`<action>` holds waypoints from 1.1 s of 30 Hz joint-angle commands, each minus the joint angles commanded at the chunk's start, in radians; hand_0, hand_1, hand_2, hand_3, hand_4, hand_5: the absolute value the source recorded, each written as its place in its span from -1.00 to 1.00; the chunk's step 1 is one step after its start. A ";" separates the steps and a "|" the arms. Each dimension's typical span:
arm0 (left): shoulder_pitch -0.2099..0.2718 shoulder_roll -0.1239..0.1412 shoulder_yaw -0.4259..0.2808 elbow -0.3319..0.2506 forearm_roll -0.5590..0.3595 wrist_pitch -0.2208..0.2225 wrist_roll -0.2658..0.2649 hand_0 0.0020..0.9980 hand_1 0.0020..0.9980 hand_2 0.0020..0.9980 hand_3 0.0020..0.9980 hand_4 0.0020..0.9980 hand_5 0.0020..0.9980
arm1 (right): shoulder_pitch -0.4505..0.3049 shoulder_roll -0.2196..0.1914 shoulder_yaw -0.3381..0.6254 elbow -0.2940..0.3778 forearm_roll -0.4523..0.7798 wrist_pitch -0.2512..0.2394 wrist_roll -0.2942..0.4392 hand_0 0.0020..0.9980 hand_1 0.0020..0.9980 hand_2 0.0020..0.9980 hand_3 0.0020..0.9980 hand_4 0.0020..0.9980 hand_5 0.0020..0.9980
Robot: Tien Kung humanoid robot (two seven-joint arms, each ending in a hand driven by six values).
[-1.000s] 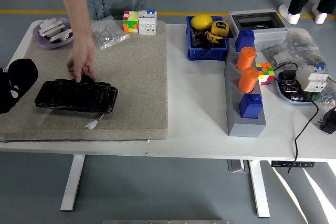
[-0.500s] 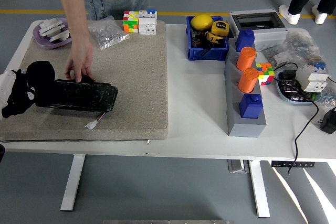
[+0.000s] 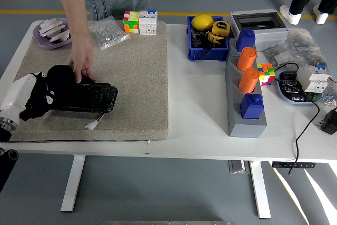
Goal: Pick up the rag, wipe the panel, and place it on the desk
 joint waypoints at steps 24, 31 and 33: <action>-0.043 0.015 0.272 -0.116 -0.001 -0.011 0.028 -0.48 -0.65 0.21 -0.21 -1.00 -1.00 | 0.000 -0.006 0.012 0.000 -0.024 0.007 -0.024 0.48 0.33 0.37 0.18 0.96 -0.05; -0.075 -0.005 0.318 -0.112 0.017 -0.016 0.037 -0.48 -0.65 0.21 -0.21 -1.00 -1.00 | 0.002 -0.005 0.012 0.000 -0.029 0.008 -0.029 0.47 0.33 0.36 0.18 0.97 -0.06; -0.077 -0.006 0.327 -0.114 0.012 -0.016 0.038 -0.48 -0.65 0.21 -0.21 -1.00 -1.00 | 0.002 -0.006 0.014 0.000 -0.030 0.008 -0.028 0.47 0.33 0.36 0.18 0.97 -0.06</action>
